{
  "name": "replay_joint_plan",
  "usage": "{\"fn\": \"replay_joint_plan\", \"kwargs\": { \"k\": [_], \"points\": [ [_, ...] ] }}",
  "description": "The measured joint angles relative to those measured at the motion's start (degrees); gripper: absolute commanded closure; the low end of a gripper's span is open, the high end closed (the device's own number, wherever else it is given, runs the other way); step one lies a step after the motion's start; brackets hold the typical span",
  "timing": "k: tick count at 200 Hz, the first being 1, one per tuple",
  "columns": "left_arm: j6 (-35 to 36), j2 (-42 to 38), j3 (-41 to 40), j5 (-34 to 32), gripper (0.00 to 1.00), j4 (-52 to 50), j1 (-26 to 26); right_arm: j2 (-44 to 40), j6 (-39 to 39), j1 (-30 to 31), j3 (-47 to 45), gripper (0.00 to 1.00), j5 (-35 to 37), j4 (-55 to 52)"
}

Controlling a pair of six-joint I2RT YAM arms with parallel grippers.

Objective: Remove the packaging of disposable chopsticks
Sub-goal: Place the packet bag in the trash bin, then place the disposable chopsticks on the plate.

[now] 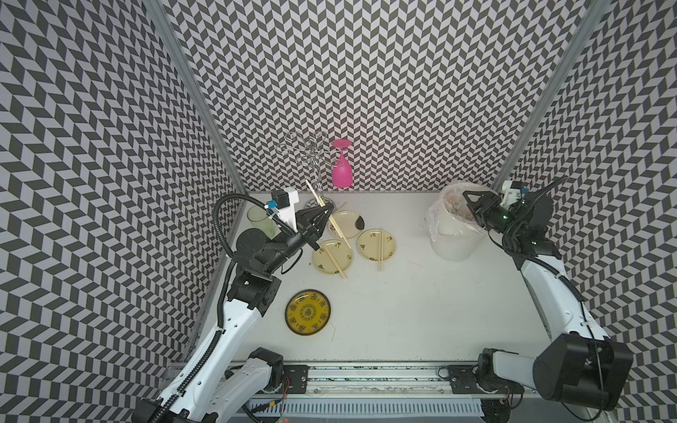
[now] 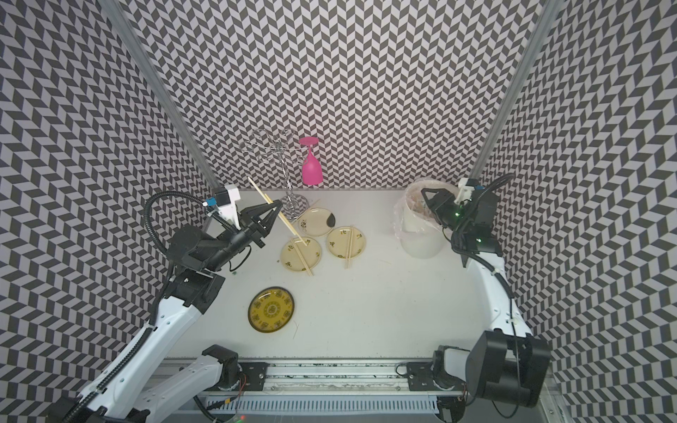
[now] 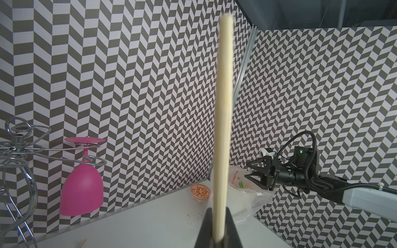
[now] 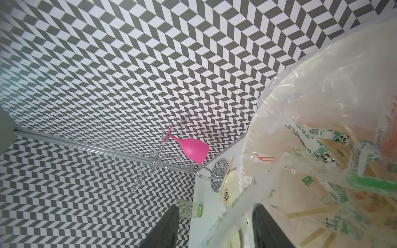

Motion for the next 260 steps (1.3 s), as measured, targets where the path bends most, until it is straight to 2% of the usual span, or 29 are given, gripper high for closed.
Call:
{"fn": "replay_joint_plan", "kwargs": {
  "k": [21, 43, 62, 92, 134, 149, 160, 168, 173, 174, 183, 192, 210, 230, 246, 260],
  "points": [
    [0.2, 0.0, 0.0, -0.1, 1.00, 0.0, 0.0, 0.8, 0.3, -0.1, 1.6, 0.37, 1.1, -1.4],
    [0.2, 0.0, 0.0, -0.4, 1.00, 0.0, 0.0, 2.2, -1.3, -0.1, 5.3, 0.35, 5.6, -5.1],
    [0.2, -0.1, 0.0, -0.4, 1.00, -0.1, 0.0, 2.2, -2.7, -0.3, 5.9, 0.27, 9.2, -6.6],
    [0.2, -0.1, 0.0, -0.7, 1.00, -0.2, 0.0, 3.4, -5.2, -0.3, 7.3, 0.30, 13.4, -10.0],
    [0.4, -0.1, 0.0, -0.9, 1.00, -0.4, 0.0, 5.0, -9.3, 1.9, 14.3, 0.34, 15.3, -15.0],
    [0.3, 0.0, 0.0, -1.0, 1.00, -0.4, 0.1, 4.0, -13.0, 7.1, 17.4, 0.36, 17.9, -15.8],
    [0.1, 0.0, 0.0, -0.9, 1.00, -0.4, 0.4, 2.1, -16.5, 12.7, 17.9, 0.42, 18.2, -14.6],
    [-0.1, 0.0, 0.0, -0.8, 1.00, -0.4, 0.6, -0.2, -19.0, 17.0, 16.8, 0.52, 16.9, -12.3],
    [-0.1, 0.0, 0.0, -0.8, 1.00, -0.4, 0.7, -2.1, -20.0, 19.6, 15.0, 0.61, 15.7, -9.5],
    [-0.2, 0.0, 0.0, -0.8, 1.00, -0.4, 0.8, -2.4, -20.2, 19.9, 14.8, 0.66, 15.6, -9.2],
    [-0.5, 0.0, 0.0, -0.7, 1.00, -0.4, 1.1, -7.0, -22.7, 24.9, 9.1, 0.80, 12.5, -3.1],
    [-1.0, 0.0, 0.0, -0.5, 1.00, -0.4, 1.4, -11.1, -24.1, 28.8, 3.2, 0.86, 10.1, 2.0],
    [-1.7, 0.0, 0.0, 0.2, 1.00, -0.4, 2.0, -15.7, -28.8, 36.0, -6.1, 0.85, 8.2, 7.1],
    [-2.1, 0.0, 0.0, 0.5, 1.00, -0.4, 2.3, -13.9, -33.5, 43.2, -10.6, 0.67, 8.5, 7.9],
    [-2.8, 0.2, 0.1, 1.0, 1.00, -0.4, 2.3, -10.3, -35.4, 47.4, -12.7, 0.62, 8.6, 7.9],
    [-3.6, 0.4, 0.1, 1.5, 1.00, -0.4, 2.3, -8.4, -36.9, 51.4, -13.5, 0.53, 11.2, 6.8]
  ]
}}
